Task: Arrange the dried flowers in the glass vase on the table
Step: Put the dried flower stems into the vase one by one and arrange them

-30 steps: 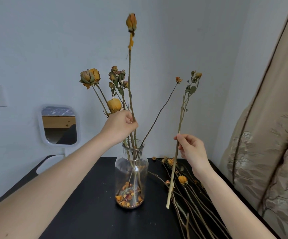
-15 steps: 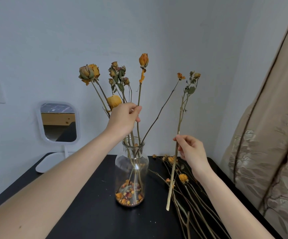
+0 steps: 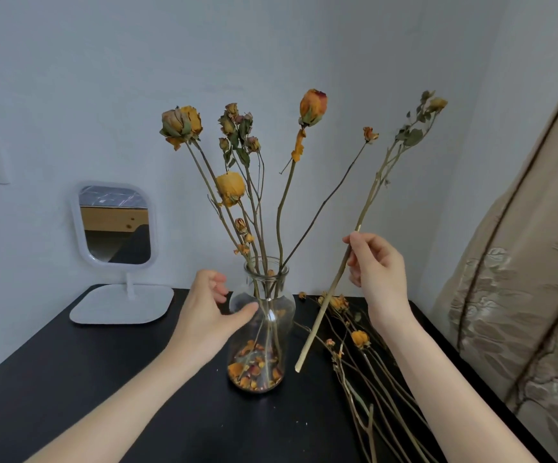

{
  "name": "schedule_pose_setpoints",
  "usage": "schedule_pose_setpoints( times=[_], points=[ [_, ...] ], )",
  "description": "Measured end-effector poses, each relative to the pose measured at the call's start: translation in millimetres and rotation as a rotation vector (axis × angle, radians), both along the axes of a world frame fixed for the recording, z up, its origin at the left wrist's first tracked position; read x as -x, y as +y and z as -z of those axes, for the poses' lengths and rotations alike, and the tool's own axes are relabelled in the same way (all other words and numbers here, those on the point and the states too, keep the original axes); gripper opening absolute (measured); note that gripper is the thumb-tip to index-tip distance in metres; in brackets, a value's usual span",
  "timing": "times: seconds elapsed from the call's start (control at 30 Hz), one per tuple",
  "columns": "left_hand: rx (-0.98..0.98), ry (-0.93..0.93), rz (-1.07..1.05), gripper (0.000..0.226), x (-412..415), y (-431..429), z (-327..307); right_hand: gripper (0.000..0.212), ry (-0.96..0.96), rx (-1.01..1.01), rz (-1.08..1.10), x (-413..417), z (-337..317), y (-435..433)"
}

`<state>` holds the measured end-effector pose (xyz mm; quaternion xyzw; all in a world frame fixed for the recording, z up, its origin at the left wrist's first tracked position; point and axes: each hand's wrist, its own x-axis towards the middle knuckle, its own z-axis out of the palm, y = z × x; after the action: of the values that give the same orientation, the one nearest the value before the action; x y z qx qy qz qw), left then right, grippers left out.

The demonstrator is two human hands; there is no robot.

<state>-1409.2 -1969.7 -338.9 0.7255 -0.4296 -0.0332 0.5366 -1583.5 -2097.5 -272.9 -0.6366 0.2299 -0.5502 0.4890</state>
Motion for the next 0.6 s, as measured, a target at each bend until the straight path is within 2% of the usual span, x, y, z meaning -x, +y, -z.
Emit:
schedule_pose_setpoints(
  times=[0.07, 0.17, 0.27, 0.37, 0.5, 0.6],
  points=[
    [-0.107, 0.107, 0.16, 0.07, -7, -10, -4, 0.02, -0.054, 0.025, 0.002, -1, -7, 2],
    [-0.2, 0.218, 0.345, 0.06, -11, -28, -17, 0.022, -0.102, 0.082, 0.036, -1, -19, 5],
    [-0.229, 0.264, 0.421, 0.05, -15, -41, -25, 0.021, -0.138, 0.142, 0.084, -1, -29, 6],
    [-0.178, 0.285, 0.424, 0.04, -16, -44, -23, 0.02, -0.142, 0.207, 0.133, -3, -36, 7],
    [-0.123, 0.231, 0.344, 0.042, -12, -47, -16, 0.021, -0.148, 0.272, 0.166, -6, -39, 8],
    [-0.09, 0.12, 0.226, 0.045, -9, -51, -14, 0.021, -0.153, 0.301, 0.188, -8, -40, 8]
  ],
)
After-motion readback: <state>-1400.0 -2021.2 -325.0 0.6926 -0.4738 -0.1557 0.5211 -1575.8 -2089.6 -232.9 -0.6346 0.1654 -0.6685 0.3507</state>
